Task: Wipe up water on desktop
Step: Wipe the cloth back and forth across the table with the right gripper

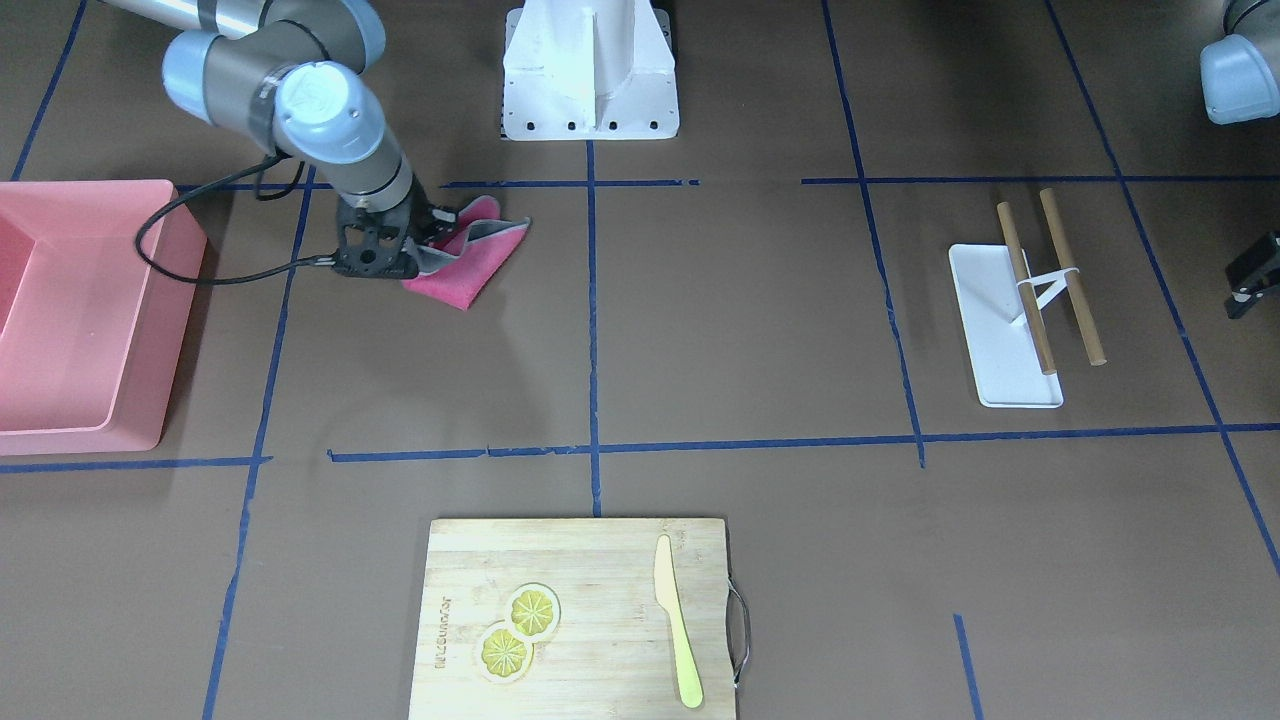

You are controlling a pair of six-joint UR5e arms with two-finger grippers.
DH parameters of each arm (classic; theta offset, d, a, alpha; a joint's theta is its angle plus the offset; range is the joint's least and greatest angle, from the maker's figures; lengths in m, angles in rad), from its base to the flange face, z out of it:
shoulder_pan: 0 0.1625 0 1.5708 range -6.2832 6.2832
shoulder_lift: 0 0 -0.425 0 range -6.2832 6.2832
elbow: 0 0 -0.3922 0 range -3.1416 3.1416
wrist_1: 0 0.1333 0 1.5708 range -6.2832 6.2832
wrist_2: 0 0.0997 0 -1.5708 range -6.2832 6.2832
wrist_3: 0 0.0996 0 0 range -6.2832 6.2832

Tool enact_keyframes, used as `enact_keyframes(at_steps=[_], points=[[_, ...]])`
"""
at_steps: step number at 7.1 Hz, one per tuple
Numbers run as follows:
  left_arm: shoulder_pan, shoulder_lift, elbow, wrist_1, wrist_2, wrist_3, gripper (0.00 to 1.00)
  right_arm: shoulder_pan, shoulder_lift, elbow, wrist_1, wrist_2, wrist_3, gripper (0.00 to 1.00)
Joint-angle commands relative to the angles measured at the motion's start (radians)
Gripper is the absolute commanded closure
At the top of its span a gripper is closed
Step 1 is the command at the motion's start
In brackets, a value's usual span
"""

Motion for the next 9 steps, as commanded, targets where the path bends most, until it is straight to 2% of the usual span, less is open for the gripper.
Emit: enact_keyframes(at_steps=[1,3,5,7,9], points=[[-0.01,0.027,0.002,0.002,-0.001,0.033,0.0,0.13,-0.016,-0.095,-0.001,0.002,-0.164,1.0],[-0.066,0.069,0.02,0.022,-0.003,0.124,0.0,0.221,-0.014,-0.17,-0.001,0.003,-0.288,1.0],[-0.14,0.081,0.118,0.016,-0.073,0.257,0.0,0.252,0.027,-0.215,-0.001,0.005,-0.298,1.0],[-0.184,0.071,0.162,0.014,-0.072,0.311,0.0,0.244,0.05,-0.206,0.001,0.031,-0.287,1.0],[-0.187,0.07,0.163,0.016,-0.069,0.311,0.0,0.16,0.049,-0.167,0.002,0.045,-0.217,1.0]])
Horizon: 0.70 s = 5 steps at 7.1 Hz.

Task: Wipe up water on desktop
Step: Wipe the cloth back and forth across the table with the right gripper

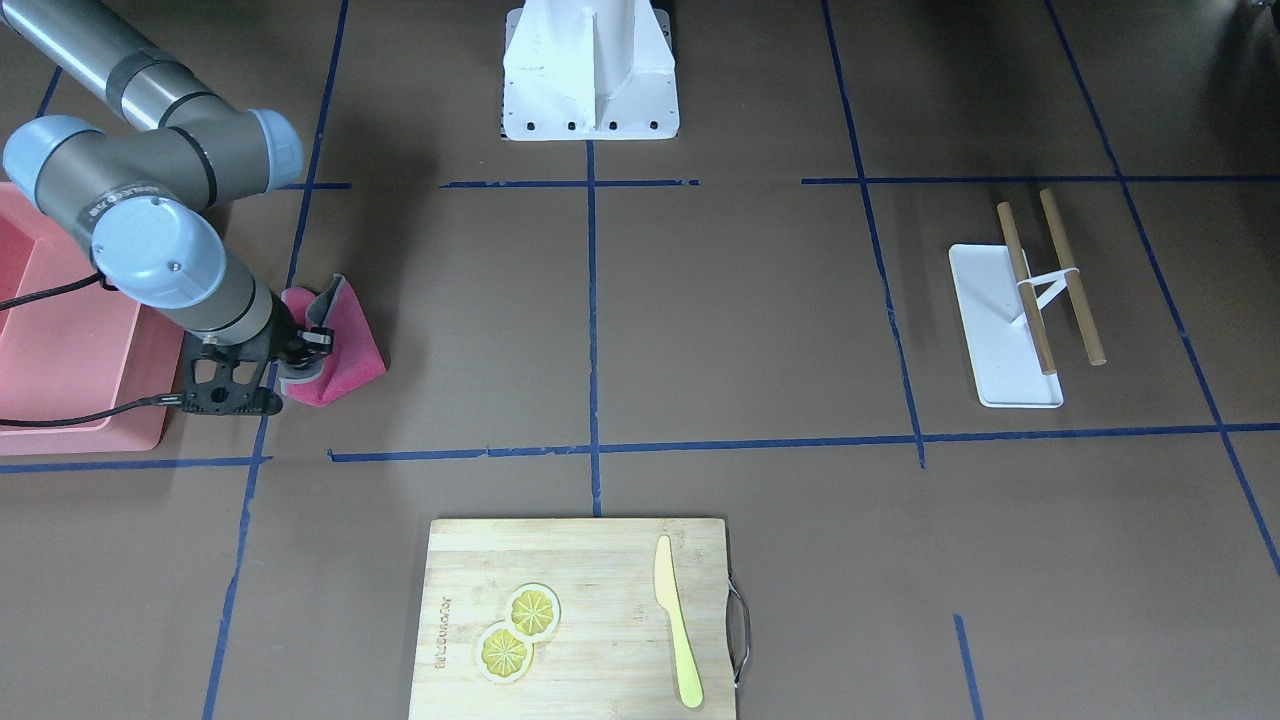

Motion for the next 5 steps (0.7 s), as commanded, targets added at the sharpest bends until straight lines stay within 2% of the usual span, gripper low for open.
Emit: enact_keyframes(at_steps=[1,3,5], points=[[-0.009,-0.003,0.004,-0.002,0.002,0.003,0.0,-0.102,-0.004,0.064,0.002,0.006,0.121,1.0],[-0.012,-0.007,0.006,0.0,0.005,0.002,0.0,-0.188,-0.013,0.2,0.0,0.009,0.256,1.0],[-0.012,-0.007,0.007,-0.002,0.005,0.002,0.0,-0.23,-0.014,0.271,-0.005,0.006,0.334,1.0]])
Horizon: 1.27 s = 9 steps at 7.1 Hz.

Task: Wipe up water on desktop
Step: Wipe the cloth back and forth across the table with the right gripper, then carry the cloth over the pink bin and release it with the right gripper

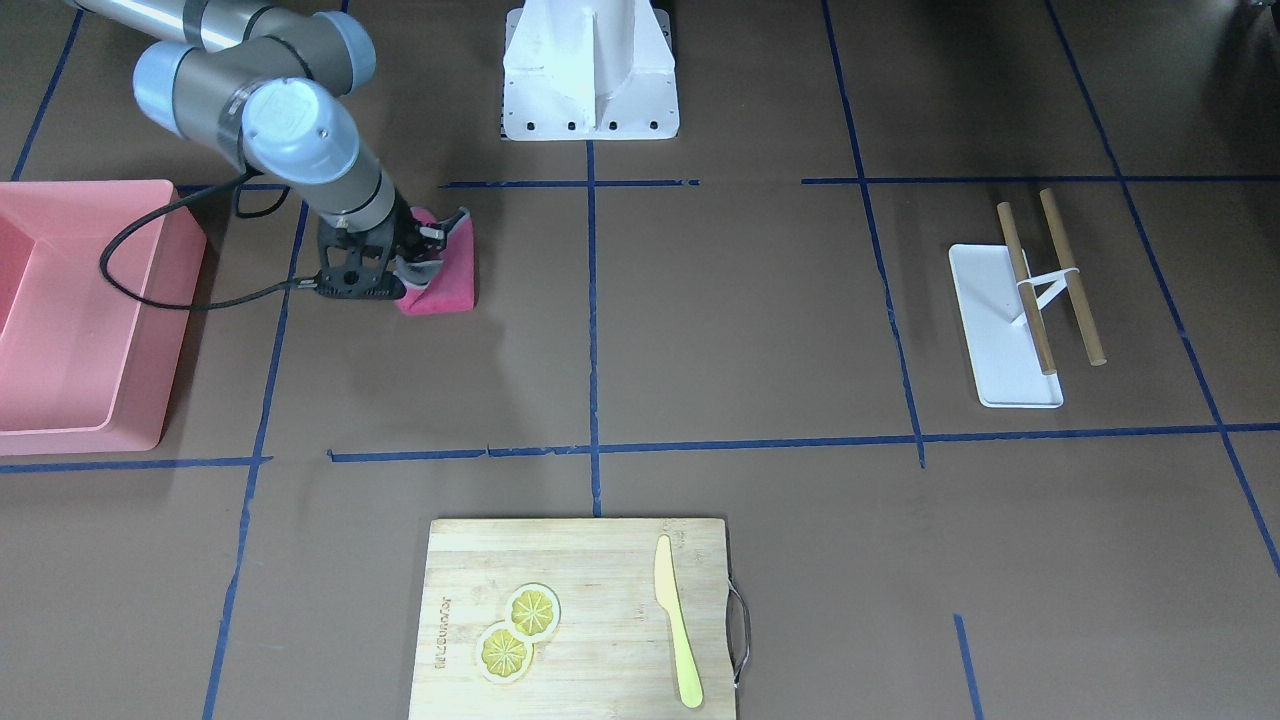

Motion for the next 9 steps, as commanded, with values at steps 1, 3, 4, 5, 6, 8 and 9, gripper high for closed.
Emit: enact_keyframes(at_steps=[1,3,4,5,6,8,9], points=[[-0.005,0.0,0.006,-0.003,0.0,0.001,0.0,0.0,-0.017,0.153,-0.033,0.01,0.039,1.0],[-0.019,0.0,0.027,-0.006,-0.001,0.006,0.0,0.168,-0.019,0.246,-0.204,0.012,-0.057,1.0],[-0.019,0.0,0.029,-0.006,-0.001,0.012,0.0,0.252,-0.019,0.307,-0.331,0.012,-0.165,1.0],[-0.019,0.0,0.029,-0.006,-0.003,0.014,0.0,0.321,-0.013,0.357,-0.446,0.012,-0.258,1.0],[-0.019,0.001,0.029,-0.004,-0.004,0.014,0.0,0.433,-0.002,0.362,-0.529,0.025,-0.389,1.0],[-0.02,0.003,0.029,-0.004,-0.008,0.014,0.0,0.581,-0.017,0.358,-0.707,0.056,-0.667,1.0],[-0.02,0.003,0.029,-0.004,-0.008,0.014,0.0,0.598,-0.035,0.355,-0.761,0.049,-0.753,1.0]])
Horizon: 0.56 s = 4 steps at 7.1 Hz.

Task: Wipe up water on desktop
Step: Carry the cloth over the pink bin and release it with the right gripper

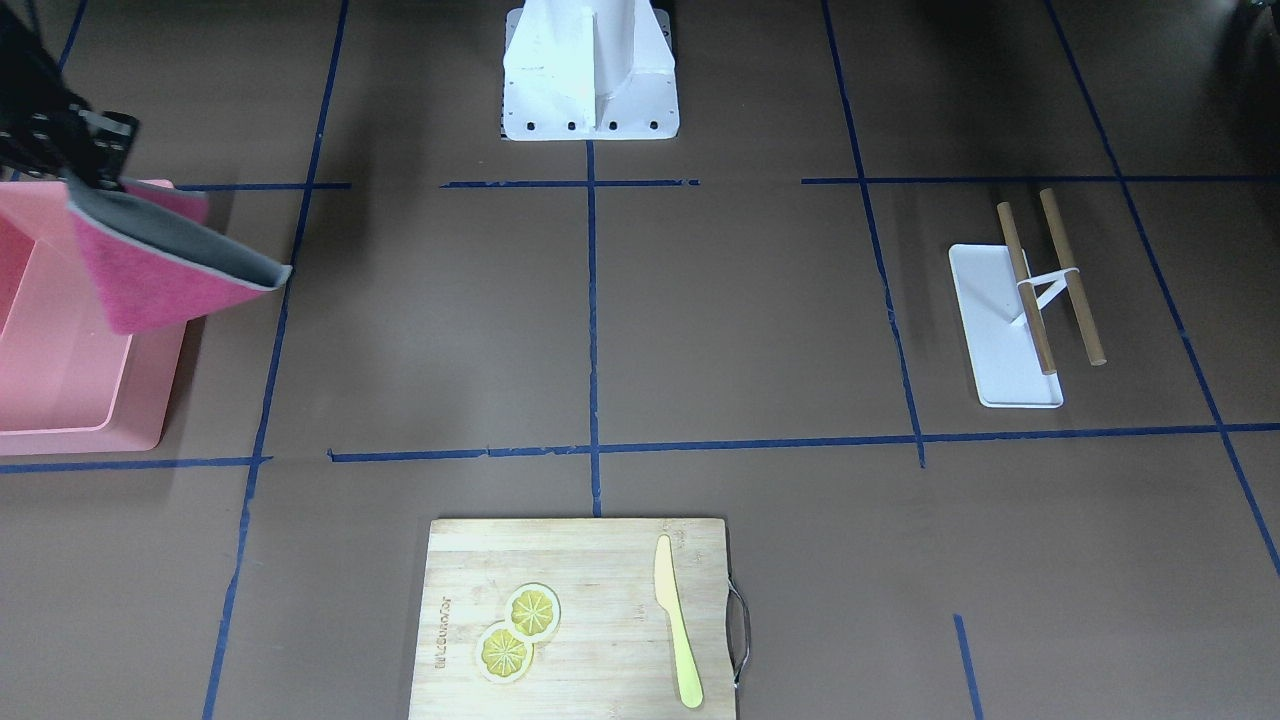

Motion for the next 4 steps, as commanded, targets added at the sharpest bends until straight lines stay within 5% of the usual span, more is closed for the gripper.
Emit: enact_keyframes(at_steps=[1,4], points=[[0.0,0.002,0.0,0.002,0.0,0.0,0.0,0.078,-0.074,-0.007,-0.086,-0.002,-0.206,1.0],[0.0,0.008,0.015,0.002,0.001,0.008,0.0,0.187,-0.155,-0.107,-0.078,-0.007,-0.491,1.0]])
